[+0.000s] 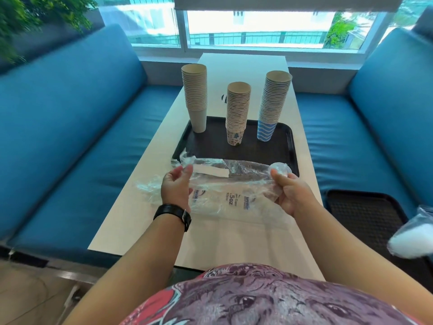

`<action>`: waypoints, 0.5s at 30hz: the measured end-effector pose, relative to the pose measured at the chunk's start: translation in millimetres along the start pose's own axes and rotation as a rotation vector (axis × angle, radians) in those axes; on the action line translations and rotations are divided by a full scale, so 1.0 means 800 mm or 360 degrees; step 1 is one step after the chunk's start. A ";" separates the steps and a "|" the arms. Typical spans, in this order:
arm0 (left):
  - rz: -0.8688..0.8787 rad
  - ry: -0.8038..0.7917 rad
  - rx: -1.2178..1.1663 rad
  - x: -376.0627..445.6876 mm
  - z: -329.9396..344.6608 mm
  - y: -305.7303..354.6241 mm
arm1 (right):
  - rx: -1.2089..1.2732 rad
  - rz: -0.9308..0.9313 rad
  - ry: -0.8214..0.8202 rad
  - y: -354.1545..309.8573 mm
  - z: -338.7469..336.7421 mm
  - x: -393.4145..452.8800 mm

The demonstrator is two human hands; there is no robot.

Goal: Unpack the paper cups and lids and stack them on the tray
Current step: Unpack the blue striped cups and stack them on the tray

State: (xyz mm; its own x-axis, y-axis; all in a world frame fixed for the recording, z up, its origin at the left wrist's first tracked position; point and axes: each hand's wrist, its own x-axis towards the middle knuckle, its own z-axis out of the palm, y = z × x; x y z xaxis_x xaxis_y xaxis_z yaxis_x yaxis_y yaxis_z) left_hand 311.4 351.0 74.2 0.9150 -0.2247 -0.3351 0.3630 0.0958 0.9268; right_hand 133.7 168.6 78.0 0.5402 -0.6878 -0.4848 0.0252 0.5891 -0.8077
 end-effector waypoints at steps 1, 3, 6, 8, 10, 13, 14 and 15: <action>0.0075 0.0005 0.0147 -0.001 -0.003 -0.003 | -0.0007 -0.0033 0.0053 0.000 0.002 -0.001; 0.0207 0.0041 0.0368 -0.001 -0.008 -0.008 | -0.0110 -0.0133 0.0159 0.001 0.000 0.001; 0.0323 0.0111 0.0539 0.000 -0.011 -0.010 | -0.0385 -0.0288 0.0236 0.002 -0.009 0.004; 0.0372 0.0159 0.0580 0.003 -0.014 -0.012 | -0.0547 -0.0338 0.0305 0.000 -0.015 0.003; 0.0360 0.0170 0.0671 0.006 -0.018 -0.014 | -0.0628 -0.0269 0.0403 0.000 -0.018 0.004; 0.0274 0.0122 0.0787 0.009 -0.026 -0.023 | -0.0593 -0.0071 0.0395 0.002 -0.020 0.006; 0.0264 0.0106 0.0817 0.009 -0.028 -0.025 | -0.0559 -0.0032 0.0369 0.005 -0.021 0.006; 0.0267 0.0095 0.0845 0.008 -0.029 -0.027 | -0.0536 -0.0032 0.0359 0.008 -0.022 0.008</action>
State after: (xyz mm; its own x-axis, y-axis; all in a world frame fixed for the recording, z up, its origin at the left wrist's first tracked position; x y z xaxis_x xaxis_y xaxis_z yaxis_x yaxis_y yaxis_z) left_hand 313.1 370.2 48.0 0.9665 -0.1919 -0.1703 0.0869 -0.3794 0.9211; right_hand 122.7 160.7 64.2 0.3431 -0.7957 -0.4992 -0.2636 0.4286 -0.8642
